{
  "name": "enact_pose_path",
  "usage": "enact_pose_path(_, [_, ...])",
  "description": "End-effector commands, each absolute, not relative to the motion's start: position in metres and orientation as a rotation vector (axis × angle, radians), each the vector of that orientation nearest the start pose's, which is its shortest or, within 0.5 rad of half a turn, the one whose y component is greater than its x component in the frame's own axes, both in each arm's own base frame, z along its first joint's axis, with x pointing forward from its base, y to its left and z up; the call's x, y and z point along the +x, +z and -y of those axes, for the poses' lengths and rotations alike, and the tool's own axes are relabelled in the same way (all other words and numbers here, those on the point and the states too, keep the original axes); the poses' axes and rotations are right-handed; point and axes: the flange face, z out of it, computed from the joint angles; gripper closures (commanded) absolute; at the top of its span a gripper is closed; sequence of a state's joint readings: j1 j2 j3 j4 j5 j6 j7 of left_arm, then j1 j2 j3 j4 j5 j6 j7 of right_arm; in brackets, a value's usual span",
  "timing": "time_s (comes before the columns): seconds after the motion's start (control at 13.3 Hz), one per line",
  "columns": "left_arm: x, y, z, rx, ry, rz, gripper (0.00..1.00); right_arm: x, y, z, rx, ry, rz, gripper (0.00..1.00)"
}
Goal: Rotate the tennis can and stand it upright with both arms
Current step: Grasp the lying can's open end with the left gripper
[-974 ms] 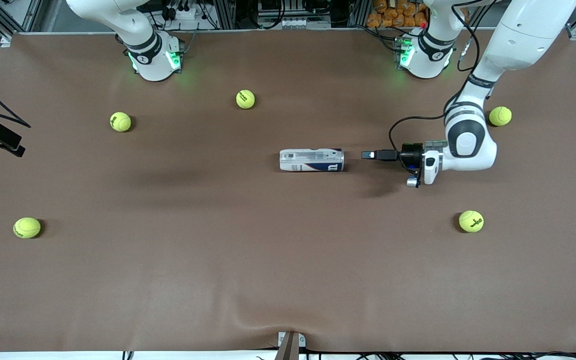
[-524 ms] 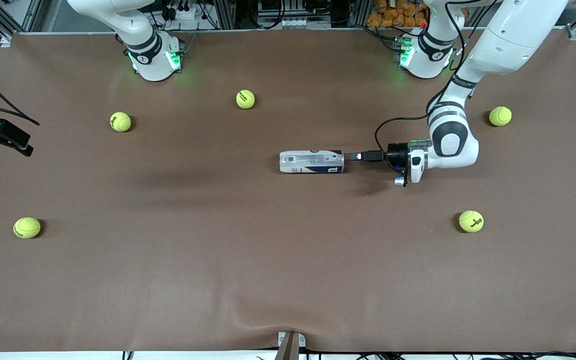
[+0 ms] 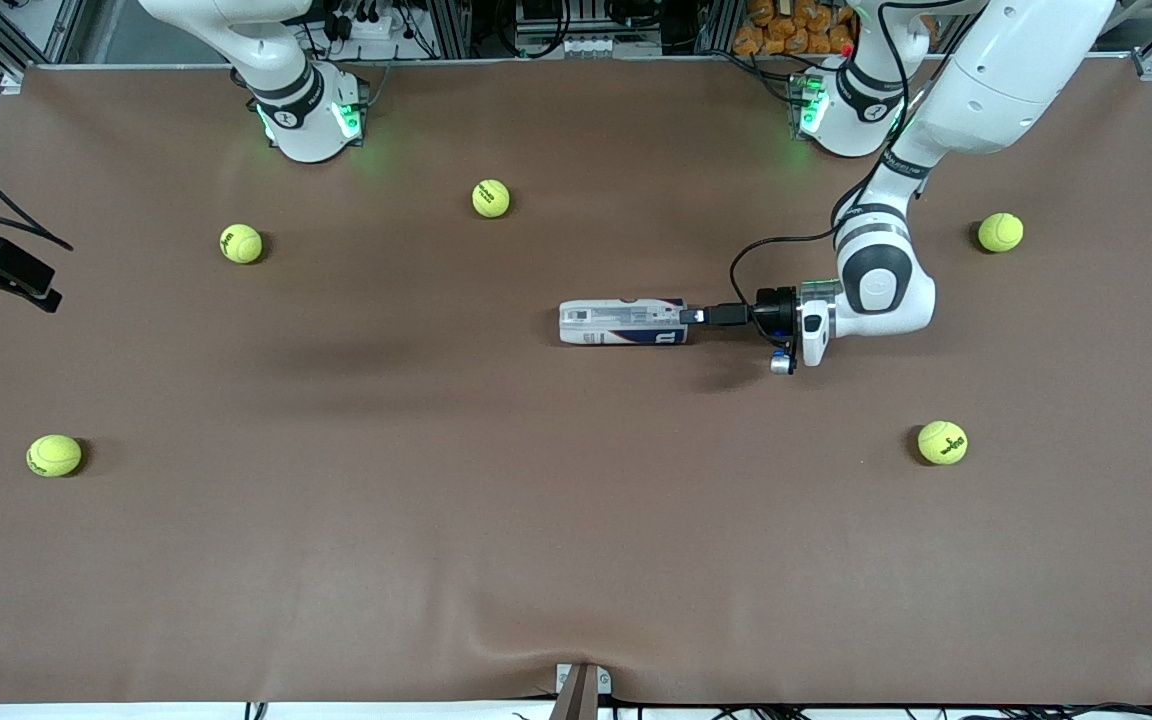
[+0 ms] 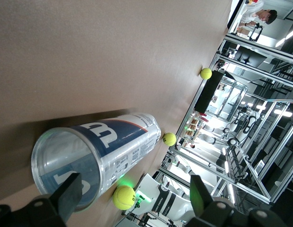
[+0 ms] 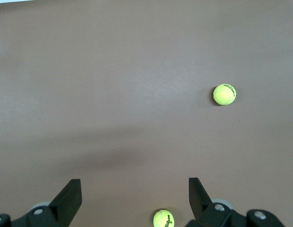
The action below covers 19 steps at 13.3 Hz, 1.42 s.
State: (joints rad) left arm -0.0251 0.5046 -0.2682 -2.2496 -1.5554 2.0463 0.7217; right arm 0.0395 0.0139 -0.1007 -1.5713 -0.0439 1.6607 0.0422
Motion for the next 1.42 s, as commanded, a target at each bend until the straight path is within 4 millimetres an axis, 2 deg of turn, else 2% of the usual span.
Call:
enact_pose_path(0.0, [0.471,0.137,0.212,1.86,-0.316,-0.321,0.11,0.563,0.63,0.036,-3.163,-0.139,-0.18,0.0])
enact_pose_path(0.15, [0.478,0.127,0.216,1.855,-0.304,-0.303,0.16,0.562,0.63,0.033,-3.154,-0.136,-0.175,0.0])
enact_pose_path(0.22, [0.478,0.122,0.218,1.853,-0.298,-0.293,0.24,0.561,0.632,0.031,-3.146,-0.135,-0.173,0.0])
enact_pose_path(0.3, [0.478,0.121,0.217,1.854,-0.291,-0.285,0.36,0.559,0.634,0.032,-3.144,-0.135,-0.176,0.0])
enact_pose_path(0.45, [0.478,0.121,0.216,1.855,-0.29,-0.285,0.78,0.558,0.634,0.034,-3.144,-0.128,-0.178,0.0])
enact_pose_path(0.52, [0.478,0.121,0.216,1.855,-0.286,-0.281,0.91,0.557,0.634,0.034,-3.144,-0.118,-0.178,0.0])
enact_pose_path(0.67, [0.48,0.124,0.215,1.856,-0.27,-0.265,0.99,0.554,0.637,0.036,-3.144,-0.116,-0.183,0.0])
enact_pose_path(0.82, [0.482,0.129,0.218,1.855,-0.264,-0.255,1.0,0.555,0.637,0.032,-3.145,-0.126,-0.173,0.0])
enact_pose_path(0.97, [0.489,0.145,0.222,1.854,-0.262,-0.259,1.0,0.556,0.636,0.035,-3.144,-0.13,-0.178,0.0])
enact_pose_path(1.05, [0.493,0.158,0.224,1.852,-0.287,-0.286,1.0,0.556,0.636,0.035,-3.147,-0.123,-0.178,0.0])
enact_pose_path(1.35, [0.509,0.233,0.26,1.849,-0.393,-0.371,1.0,0.555,0.643,0.033,-3.148,-0.14,-0.178,0.0])
